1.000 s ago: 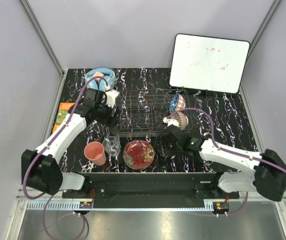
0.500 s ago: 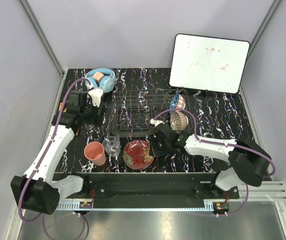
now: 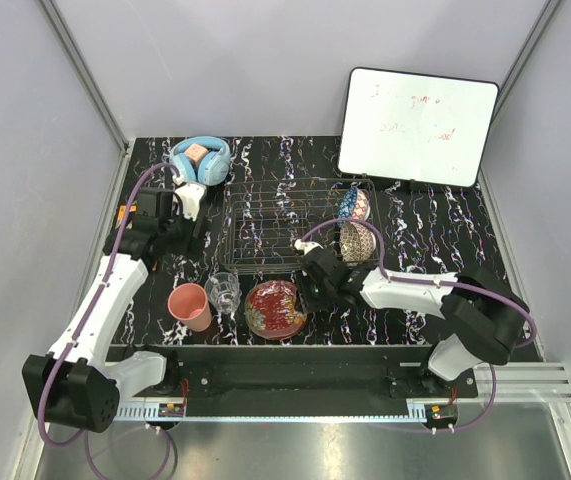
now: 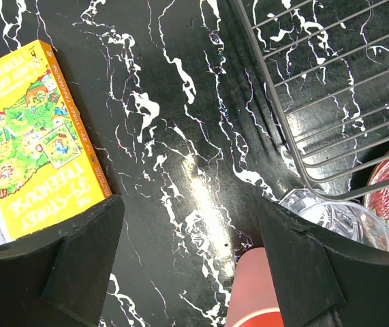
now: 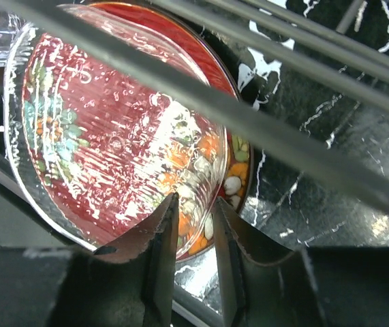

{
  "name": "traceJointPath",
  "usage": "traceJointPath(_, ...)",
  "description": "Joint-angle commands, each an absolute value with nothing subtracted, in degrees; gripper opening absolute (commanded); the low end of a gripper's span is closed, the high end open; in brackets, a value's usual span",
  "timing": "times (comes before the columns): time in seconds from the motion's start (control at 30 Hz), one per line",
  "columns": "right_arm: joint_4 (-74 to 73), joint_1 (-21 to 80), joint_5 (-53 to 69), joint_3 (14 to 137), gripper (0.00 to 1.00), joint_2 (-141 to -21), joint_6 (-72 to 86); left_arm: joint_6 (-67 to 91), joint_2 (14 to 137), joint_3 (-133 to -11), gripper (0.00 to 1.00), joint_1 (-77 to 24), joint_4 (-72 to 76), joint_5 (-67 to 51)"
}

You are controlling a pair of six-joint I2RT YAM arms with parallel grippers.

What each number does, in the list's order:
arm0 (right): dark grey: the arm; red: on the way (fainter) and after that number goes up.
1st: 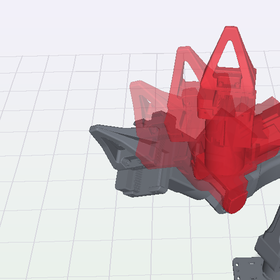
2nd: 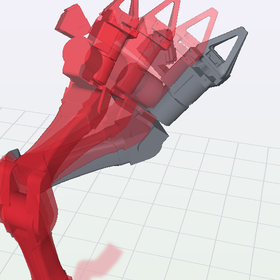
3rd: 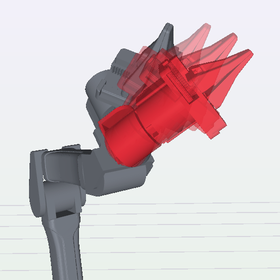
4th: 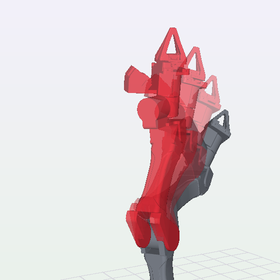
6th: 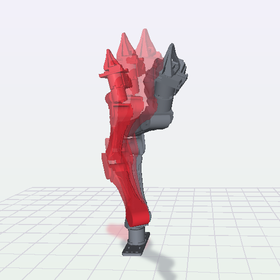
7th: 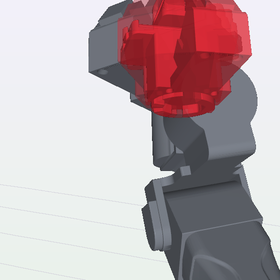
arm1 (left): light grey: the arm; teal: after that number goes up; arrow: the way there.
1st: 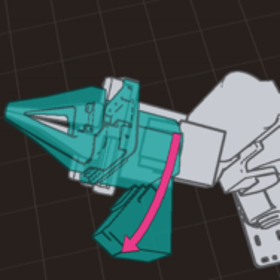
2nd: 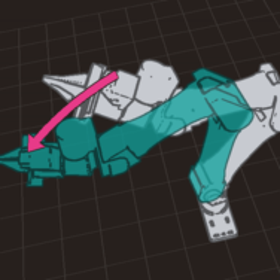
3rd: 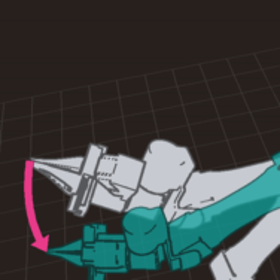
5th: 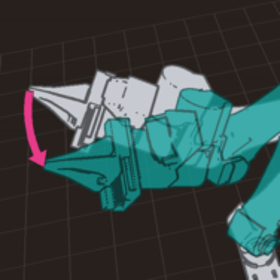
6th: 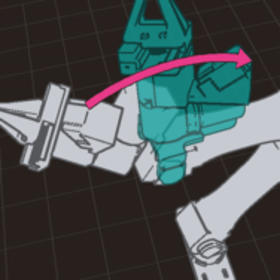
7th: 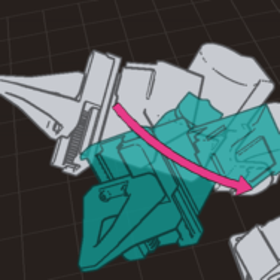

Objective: Load the mixed dishes into the dish rack

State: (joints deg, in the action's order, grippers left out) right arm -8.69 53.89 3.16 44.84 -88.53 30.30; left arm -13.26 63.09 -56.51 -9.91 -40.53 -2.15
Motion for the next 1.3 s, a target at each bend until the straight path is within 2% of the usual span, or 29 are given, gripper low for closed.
traceJointPath(0.0,-6.5,54.1,3.7,46.6,0.32,-90.5,29.3,-12.7,61.3,-55.8,0.83,-9.5,-38.8,-2.4)
traceJointPath(0.13,-5.8,54.1,3.4,46.3,0.26,-91.2,29.4,-12.8,60.8,-55.4,0.83,-9.4,-38.7,-2.2)
traceJointPath(0.17,-5.8,54.1,3.5,46.0,0.20,-91.3,29.4,-12.7,60.7,-55.4,0.83,-9.4,-38.7,-2.2)
traceJointPath(0.27,-5.8,54.1,3.1,45.4,0.12,-91.1,29.4,-12.7,60.6,-55.4,0.83,-9.3,-38.6,-2.2)
traceJointPath(0.37,-5.8,54.1,2.4,44.6,0.00,-90.0,29.7,-12.5,60.5,-55.4,0.83,-9.3,-38.6,-2.4)
traceJointPath(0.63,-8.2,54.1,-0.2,44.5,0.00,-81.8,29.5,-12.4,60.2,-55.5,0.83,-9.3,-38.6,-2.3)
traceJointPath(0.87,-18.3,54.1,-7.6,54.2,0.00,-73.6,22.1,-12.4,60.3,-55.8,0.82,-9.3,-38.6,-1.8)
traceJointPath(1.13,-24.9,54.1,-21.1,65.5,0.00,-74.4,6.7,-12.2,60.7,-55.5,0.82,-9.2,-38.4,-1.9)
traceJointPath(1.27,-22.4,54.1,-34.1,68.7,0.00,-75.6,-3.2,-12.5,60.3,-55.1,0.82,-9.1,-38.1,-1.8)
